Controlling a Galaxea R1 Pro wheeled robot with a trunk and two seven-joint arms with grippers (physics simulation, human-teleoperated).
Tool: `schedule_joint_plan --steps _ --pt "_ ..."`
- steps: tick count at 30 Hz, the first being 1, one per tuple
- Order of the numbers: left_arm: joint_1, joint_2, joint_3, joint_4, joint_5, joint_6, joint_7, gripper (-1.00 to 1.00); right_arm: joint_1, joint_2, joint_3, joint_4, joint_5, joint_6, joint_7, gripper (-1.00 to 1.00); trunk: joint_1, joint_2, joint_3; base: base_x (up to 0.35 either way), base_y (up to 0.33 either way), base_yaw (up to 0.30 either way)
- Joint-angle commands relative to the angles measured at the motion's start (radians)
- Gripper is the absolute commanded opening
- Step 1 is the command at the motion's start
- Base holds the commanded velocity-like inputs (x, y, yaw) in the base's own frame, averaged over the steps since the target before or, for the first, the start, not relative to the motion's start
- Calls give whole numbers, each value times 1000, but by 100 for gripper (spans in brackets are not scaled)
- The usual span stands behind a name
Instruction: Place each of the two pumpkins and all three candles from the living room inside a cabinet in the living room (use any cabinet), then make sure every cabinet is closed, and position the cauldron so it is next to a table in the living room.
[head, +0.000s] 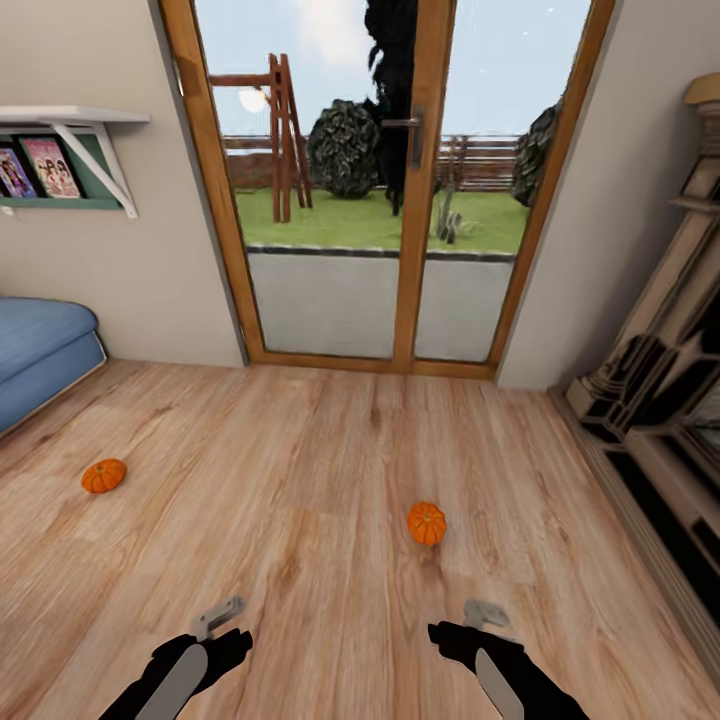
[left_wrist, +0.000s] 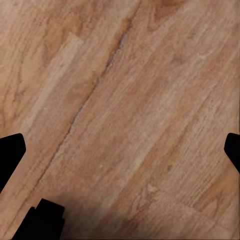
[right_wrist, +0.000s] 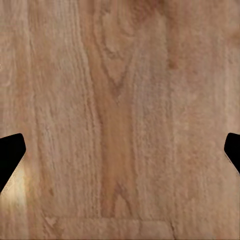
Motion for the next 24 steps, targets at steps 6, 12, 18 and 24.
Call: schedule_joint_plan --steps 6,12,18,24 --pt "-1 2 -4 -2 8 0 9 100 0 -1 7 -2 -11 3 -8 100 0 0 -10 251 -200 168" --pt "-1 2 -4 -2 5 -1 9 100 0 -1 7 -2 -12 3 -7 100 0 0 -15 141 -60 103" --pt "-1 2 -4 -2 0 -2 9 100 0 -1 7 -2 -10 3 -7 100 0 0 -16 62 -4 9" --pt "-1 2 -4 -2 -2 -2 9 100 0 -1 7 -2 -10 3 -7 100 0 0 -16 182 0 0"
